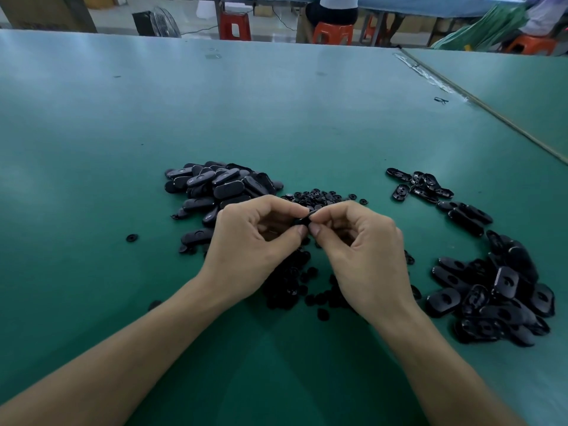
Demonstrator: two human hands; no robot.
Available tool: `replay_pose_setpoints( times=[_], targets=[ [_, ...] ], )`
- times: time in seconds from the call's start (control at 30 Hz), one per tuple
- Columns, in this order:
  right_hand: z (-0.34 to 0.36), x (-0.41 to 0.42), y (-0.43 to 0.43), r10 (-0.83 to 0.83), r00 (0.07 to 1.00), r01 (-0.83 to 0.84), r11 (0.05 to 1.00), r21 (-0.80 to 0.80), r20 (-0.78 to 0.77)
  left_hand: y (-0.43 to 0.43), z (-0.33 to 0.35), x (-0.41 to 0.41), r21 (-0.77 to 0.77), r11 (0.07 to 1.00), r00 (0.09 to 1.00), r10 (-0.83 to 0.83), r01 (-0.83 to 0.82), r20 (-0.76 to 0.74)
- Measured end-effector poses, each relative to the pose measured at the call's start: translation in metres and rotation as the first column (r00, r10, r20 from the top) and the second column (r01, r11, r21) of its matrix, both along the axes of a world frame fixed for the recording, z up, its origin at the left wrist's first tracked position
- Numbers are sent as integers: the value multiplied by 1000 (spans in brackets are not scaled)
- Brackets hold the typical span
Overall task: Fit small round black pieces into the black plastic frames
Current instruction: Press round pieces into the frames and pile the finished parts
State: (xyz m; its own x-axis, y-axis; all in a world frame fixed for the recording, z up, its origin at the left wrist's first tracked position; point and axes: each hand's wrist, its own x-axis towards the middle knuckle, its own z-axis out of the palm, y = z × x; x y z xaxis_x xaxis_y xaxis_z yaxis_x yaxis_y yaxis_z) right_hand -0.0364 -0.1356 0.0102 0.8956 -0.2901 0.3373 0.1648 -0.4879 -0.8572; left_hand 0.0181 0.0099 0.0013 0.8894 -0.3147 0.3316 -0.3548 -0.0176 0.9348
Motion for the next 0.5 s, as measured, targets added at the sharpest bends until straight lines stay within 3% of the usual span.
replay_pose_setpoints(
  times=[0.37, 0.5],
  targets=[
    [3, -5, 9, -27, 999, 30, 993, -115, 31, -1, -1, 2, 26, 998, 998, 62, -62, 4],
    [6, -7, 10, -40, 997, 55, 971, -233, 72, 0, -2, 2, 10, 999, 999, 39, -39, -12]
  ],
)
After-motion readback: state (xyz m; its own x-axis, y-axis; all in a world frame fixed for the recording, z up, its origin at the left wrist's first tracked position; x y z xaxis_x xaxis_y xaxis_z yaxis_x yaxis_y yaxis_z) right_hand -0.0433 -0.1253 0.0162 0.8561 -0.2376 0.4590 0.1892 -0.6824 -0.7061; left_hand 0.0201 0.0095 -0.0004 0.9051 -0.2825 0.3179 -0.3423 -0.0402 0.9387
